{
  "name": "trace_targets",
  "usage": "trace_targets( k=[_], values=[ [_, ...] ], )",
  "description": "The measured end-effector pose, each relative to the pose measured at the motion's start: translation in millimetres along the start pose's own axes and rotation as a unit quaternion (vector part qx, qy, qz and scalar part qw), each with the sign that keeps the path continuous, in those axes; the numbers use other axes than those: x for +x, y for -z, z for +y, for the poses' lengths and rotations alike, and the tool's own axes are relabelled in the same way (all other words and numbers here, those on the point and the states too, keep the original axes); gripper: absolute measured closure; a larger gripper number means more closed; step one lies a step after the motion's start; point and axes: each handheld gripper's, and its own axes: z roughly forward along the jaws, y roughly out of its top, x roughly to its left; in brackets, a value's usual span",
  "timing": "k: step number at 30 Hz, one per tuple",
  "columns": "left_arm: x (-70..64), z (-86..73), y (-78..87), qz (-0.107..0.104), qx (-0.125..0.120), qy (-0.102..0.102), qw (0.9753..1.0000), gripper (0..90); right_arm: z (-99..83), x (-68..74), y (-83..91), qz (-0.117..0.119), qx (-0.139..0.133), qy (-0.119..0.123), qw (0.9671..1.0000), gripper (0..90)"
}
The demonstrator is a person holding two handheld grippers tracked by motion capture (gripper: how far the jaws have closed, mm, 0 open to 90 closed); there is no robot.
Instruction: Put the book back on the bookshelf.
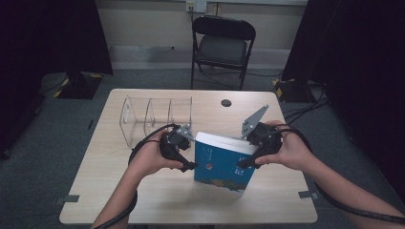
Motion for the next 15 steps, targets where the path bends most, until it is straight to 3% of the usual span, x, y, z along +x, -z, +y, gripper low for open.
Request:
trace_targets(
  k=[9,15],
  values=[
    [-4.6,20.8,13.0,0.003,-0.005,-0.014,0.9999,23.6,-4.5,-1.9,-2.1,0.005,-0.003,-0.004,1.0,35.2],
    [-8.2,37.3,15.7,-0.006,0.003,-0.035,0.9993,23.2,-7.4,-3.2,-3.3,0.003,-0.004,-0.007,1.0,35.2]
  ],
)
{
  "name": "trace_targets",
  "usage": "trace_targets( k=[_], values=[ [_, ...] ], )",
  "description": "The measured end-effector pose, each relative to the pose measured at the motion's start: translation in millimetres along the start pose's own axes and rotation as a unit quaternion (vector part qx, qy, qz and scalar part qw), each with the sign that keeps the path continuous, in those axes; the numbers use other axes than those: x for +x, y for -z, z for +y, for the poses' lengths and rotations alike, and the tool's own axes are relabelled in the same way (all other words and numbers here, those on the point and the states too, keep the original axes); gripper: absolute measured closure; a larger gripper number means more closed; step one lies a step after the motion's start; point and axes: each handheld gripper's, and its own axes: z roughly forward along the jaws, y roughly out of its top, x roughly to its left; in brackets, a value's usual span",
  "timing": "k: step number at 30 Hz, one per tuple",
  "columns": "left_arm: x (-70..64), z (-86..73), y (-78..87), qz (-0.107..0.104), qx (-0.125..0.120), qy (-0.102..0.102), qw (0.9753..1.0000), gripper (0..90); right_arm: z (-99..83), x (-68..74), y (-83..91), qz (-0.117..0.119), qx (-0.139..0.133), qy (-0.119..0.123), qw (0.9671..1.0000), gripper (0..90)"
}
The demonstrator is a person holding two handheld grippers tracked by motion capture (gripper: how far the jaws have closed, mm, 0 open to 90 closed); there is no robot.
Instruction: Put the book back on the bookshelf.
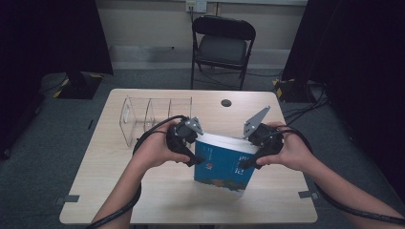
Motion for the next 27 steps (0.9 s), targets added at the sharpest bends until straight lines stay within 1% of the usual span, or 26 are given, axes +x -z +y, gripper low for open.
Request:
trace_targets(
  k=[4,6,10,12,13,17,18,19,20,23,25,26,27],
  values=[
    [-0.6,7.4,-0.5,-0.005,-0.006,-0.004,1.0,23.0,-2.5,-0.9,-0.6,0.003,-0.002,-0.002,1.0,35.1],
    [-1.0,11.4,-1.2,-0.004,-0.003,-0.015,0.9999,22.5,-3.4,-1.3,-1.1,0.003,-0.002,-0.003,1.0,35.1],
    [-2.6,18.9,-2.4,-0.007,-0.007,-0.019,0.9998,22.3,-6.4,-2.3,-2.2,0.003,-0.006,-0.004,1.0,35.1],
    [-2.2,21.9,-2.6,-0.01,-0.007,-0.024,0.9996,22.5,-7.8,-2.7,-1.9,0.003,-0.006,-0.006,1.0,35.1],
    [-2.7,23.2,-2.8,-0.011,-0.01,-0.023,0.9996,22.7,-8.3,-3.0,-2.0,0.004,-0.008,-0.005,0.9999,35.1],
    [-5.2,27.7,-5.0,-0.015,-0.007,-0.033,0.9993,28.1,-10.0,-3.8,-2.3,0.005,-0.012,-0.011,0.9999,35.1],
    [-5.9,28.5,-5.7,-0.013,-0.007,-0.03,0.9994,27.7,-10.5,-4.3,-2.5,0.005,-0.013,-0.01,0.9999,35.1],
    [-5.9,29.3,-5.5,-0.013,-0.001,-0.032,0.9994,27.9,-10.8,-4.6,-2.5,0.005,-0.014,-0.01,0.9998,35.1],
    [-5.7,29.7,-5.3,-0.013,0.001,-0.032,0.9994,28.3,-11.5,-4.5,-2.5,0.004,-0.013,-0.012,0.9998,35.0],
    [-5.1,29.9,-4.6,-0.015,0.004,-0.032,0.9994,29.8,-13.0,-5.9,-2.8,0.005,-0.015,-0.009,0.9998,35.1],
    [-5.7,30.0,-4.4,-0.014,0.005,-0.03,0.9994,31.3,-14.3,-6.4,-3.1,0.005,-0.014,-0.014,0.9998,35.1],
    [-5.4,29.8,-3.5,-0.014,0.009,-0.032,0.9994,32.2,-14.9,-7.1,-3.3,0.004,-0.015,-0.014,0.9998,35.1],
    [-6.1,29.0,-2.5,-0.016,0.008,-0.026,0.9995,35.6,-16.5,-8.0,-3.6,-0.001,-0.018,-0.017,0.9997,35.6]
  ],
)
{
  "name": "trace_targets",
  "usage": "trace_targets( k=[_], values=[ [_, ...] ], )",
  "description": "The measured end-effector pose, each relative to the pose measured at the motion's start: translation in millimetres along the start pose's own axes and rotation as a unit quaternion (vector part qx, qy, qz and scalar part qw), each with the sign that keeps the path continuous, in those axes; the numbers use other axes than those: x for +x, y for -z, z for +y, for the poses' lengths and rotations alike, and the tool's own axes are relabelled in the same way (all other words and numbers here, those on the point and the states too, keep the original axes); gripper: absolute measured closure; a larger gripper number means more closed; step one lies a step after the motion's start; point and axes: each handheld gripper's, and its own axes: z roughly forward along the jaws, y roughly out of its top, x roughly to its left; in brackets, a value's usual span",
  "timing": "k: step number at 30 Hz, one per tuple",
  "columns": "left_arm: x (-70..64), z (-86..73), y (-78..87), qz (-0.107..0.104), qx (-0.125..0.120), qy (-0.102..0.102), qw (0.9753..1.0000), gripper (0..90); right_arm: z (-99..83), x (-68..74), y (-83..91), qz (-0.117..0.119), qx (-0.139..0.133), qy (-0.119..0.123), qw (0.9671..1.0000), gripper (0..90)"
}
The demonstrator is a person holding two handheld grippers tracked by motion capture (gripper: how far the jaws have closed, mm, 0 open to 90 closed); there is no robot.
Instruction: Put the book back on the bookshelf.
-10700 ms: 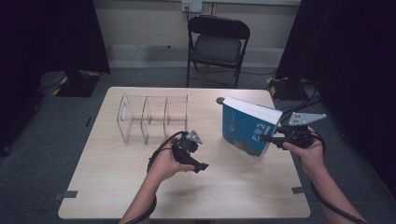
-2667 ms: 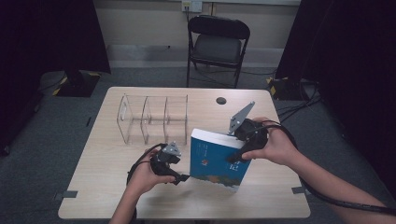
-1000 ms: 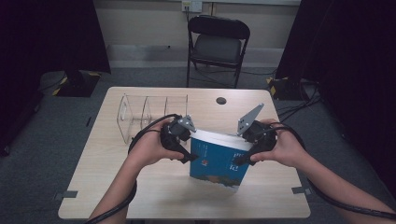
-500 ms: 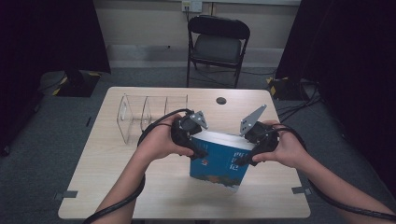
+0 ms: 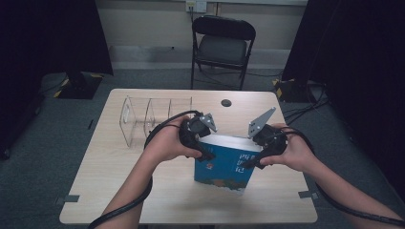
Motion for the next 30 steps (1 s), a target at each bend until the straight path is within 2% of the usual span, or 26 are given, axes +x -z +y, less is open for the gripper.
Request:
trace_targets(
  k=[2,5,14,15,18,20,23,26,29,30],
  values=[
    [-0.1,-0.4,0.5,-0.002,0.0,-0.001,1.0,36.7,-0.6,-1.1,0.2,0.0,-0.002,0.004,1.0,35.8],
    [-1.4,-0.6,3.4,-0.006,0.013,0.008,0.9999,41.6,-2.0,-2.3,-0.6,-0.006,0.003,0.002,1.0,37.6],
    [-9.7,-3.0,9.1,-0.012,0.038,-0.003,0.9992,52.7,-3.3,-8.2,-0.3,-0.006,0.0,0.005,1.0,44.1],
    [-9.5,-3.1,9.8,-0.014,0.041,-0.01,0.999,53.3,-3.0,-8.7,-0.5,-0.004,0.001,0.007,1.0,44.4],
    [-11.1,-2.7,9.6,-0.012,0.044,-0.011,0.9989,53.8,-1.7,-8.9,-0.4,-0.002,0.003,0.016,0.9999,46.3],
    [-10.3,-1.2,8.7,-0.013,0.045,-0.002,0.9989,52.0,-1.4,-9.0,-0.4,-0.002,0.004,0.018,0.9998,46.7],
    [-9.4,2.1,6.5,-0.02,0.024,-0.004,0.9995,48.1,-2.3,-9.1,-0.1,-0.004,0.002,0.017,0.9998,47.3],
    [-10.5,7.2,1.5,-0.021,0.026,-0.009,0.9994,47.7,-3.0,-9.2,-0.4,-0.001,-0.002,0.02,0.9998,47.0],
    [-10.6,8.9,-0.6,-0.038,0.029,-0.008,0.9988,54.2,-4.4,-8.6,-0.1,-0.001,-0.006,0.021,0.9998,45.0],
    [-10.9,8.8,-0.2,-0.043,0.031,-0.012,0.9985,57.7,-6.4,-8.8,0.2,-0.002,-0.009,0.019,0.9998,40.1]
  ],
)
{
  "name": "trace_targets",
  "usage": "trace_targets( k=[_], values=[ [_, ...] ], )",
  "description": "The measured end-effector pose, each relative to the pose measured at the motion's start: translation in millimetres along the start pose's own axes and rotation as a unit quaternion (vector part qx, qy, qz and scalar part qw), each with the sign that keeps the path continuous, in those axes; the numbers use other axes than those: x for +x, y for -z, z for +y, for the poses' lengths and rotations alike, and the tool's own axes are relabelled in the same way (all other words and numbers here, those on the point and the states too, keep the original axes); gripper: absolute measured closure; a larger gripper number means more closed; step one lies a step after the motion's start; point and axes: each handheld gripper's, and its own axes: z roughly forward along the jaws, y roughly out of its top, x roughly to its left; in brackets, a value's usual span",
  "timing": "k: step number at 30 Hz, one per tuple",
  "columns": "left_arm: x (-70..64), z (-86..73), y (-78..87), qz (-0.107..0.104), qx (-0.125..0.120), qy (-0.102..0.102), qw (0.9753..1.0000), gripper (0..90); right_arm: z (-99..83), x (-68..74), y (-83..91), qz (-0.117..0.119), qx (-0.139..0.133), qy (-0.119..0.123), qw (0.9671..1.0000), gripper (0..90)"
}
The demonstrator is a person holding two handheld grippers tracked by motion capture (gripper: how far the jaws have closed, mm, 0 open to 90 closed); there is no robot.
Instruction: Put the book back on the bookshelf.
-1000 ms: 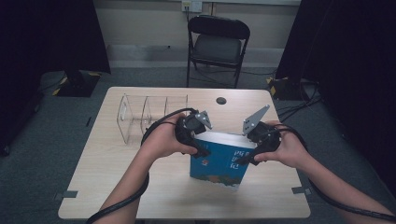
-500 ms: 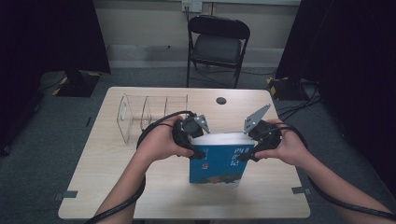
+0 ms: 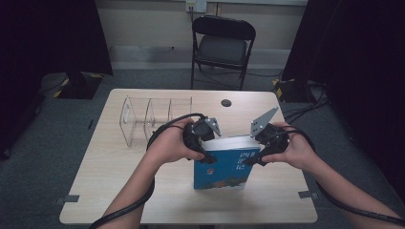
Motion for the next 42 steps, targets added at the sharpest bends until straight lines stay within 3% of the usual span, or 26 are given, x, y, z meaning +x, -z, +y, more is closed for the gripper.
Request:
trace_targets(
  k=[6,11,13,17,20,23,34,42],
  values=[
    [0.1,1.0,-0.6,0.006,0.001,-0.004,1.0,58.2,-7.8,-1.1,-0.2,0.002,-0.013,-0.009,0.9999,35.6],
    [-1.4,5.1,-8.4,0.013,0.015,-0.008,0.9998,53.1,-13.8,-0.7,0.1,0.002,-0.02,-0.014,0.9997,35.9],
    [0.7,5.5,-9.1,0.001,0.015,0.003,0.9999,55.8,-17.1,-1.0,0.8,-0.001,-0.021,-0.017,0.9996,35.8],
    [1.9,5.8,-9.8,0.0,0.014,0.004,0.9999,58.7,-24.8,-1.1,3.3,-0.006,-0.028,-0.019,0.9994,34.9],
    [1.5,7.7,-10.1,0.012,0.017,-0.009,0.9997,56.9,-29.0,-2.0,5.2,-0.007,-0.03,-0.024,0.9992,35.2],
    [2.3,7.9,-10.8,0.017,0.015,-0.001,0.9997,54.8,-34.1,-3.1,7.6,-0.006,-0.039,-0.031,0.9987,34.7],
    [3.5,13.9,-18.6,0.015,0.012,-0.008,0.9998,51.0,-51.9,-6.9,10.6,-0.012,-0.045,-0.046,0.9978,33.9],
    [5.3,18.9,-21.8,0.013,0.024,0.001,0.9996,50.1,-77.7,-10.5,1.9,-0.021,-0.046,-0.071,0.9962,32.4]
  ],
)
